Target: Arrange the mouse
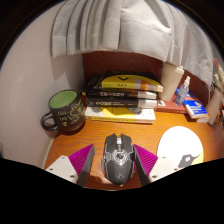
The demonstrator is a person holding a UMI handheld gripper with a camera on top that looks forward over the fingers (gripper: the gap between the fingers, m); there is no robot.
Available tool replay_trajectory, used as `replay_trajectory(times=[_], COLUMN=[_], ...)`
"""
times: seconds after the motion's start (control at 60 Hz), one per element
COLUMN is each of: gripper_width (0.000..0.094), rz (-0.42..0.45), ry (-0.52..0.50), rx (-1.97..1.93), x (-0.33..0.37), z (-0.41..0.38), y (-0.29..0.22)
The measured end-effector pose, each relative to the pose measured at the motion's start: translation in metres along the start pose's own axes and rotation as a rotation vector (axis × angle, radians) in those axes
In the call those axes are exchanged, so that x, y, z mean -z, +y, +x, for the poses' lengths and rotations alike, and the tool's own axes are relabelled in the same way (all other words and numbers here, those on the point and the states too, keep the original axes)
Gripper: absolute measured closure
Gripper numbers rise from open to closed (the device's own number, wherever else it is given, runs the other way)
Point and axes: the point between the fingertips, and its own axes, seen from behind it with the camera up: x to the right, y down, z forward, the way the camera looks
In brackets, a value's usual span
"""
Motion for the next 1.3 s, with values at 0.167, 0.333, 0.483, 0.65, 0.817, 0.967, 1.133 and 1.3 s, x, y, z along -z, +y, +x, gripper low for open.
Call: replay_trajectory(times=[0.167,0.333,0.483,0.65,0.817,0.967,1.133,1.3], gripper_width=[0.0395,0.0458,0.0538,0.0537,0.0536,0.0533,0.0532,0.0537], rz=[-0.019,-0.044,-0.108,-0.063,0.073,0.193,0.232,0.09], ry=[0.009,-0.017,-0.04,-0.081,-0.077,-0.013,0.04,0.051], rx=[-0.035,-0.041,0.012,0.015,0.051,0.037,-0.018,-0.035], x=[-0.004,-0.005,-0.005,0.023,0.091,0.147,0.163,0.104], z=[0.003,0.003,0.002,0.008,0.061,0.144,0.226,0.257], y=[-0.003,-0.003,-0.002,-0.034,-0.101,-0.147,-0.152,-0.087])
